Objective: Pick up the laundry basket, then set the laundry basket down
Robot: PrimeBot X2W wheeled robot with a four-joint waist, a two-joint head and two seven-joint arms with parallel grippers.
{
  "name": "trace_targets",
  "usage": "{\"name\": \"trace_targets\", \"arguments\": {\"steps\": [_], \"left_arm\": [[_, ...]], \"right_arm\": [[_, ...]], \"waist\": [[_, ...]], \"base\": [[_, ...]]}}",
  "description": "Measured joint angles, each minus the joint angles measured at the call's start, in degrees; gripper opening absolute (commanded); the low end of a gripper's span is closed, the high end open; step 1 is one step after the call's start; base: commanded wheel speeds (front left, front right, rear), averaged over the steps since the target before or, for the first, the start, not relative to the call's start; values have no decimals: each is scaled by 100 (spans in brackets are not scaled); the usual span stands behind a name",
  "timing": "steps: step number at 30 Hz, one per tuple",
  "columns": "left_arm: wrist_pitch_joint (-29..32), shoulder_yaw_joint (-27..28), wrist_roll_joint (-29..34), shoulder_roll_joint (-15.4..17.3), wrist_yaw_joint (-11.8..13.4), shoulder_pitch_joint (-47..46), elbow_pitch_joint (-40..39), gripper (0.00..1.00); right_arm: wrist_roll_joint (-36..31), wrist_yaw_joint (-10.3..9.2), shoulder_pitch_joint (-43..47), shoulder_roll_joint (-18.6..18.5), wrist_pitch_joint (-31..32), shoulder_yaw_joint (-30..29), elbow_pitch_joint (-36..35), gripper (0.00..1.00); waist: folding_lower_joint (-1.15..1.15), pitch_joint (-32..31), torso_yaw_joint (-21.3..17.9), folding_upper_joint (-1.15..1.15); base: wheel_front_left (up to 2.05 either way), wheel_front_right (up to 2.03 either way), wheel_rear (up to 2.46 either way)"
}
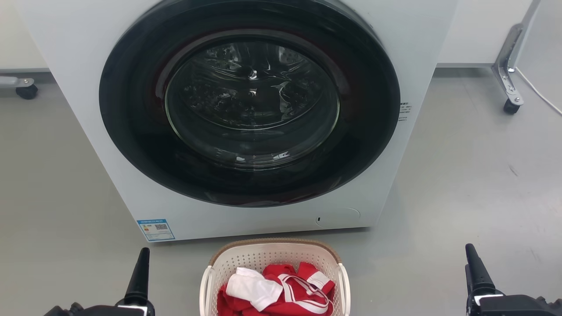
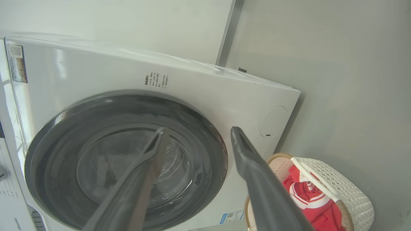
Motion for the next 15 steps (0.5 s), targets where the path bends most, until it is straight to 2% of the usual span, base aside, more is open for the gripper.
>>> {"name": "trace_targets", "arguments": {"steps": [8, 15], "left_arm": [[-160, -212, 972, 7, 148, 3, -242, 100], [-353, -475, 2164, 111, 259, 8, -403, 100]], "right_arm": [[-907, -107, 0, -3, -168, 207, -181, 100], [-1863, -238, 3, -55, -347, 463, -319, 100]], "waist": [[0, 12, 12, 0], [0, 18, 21, 0]], "base": [[0, 0, 0], [0, 0, 0]]}}
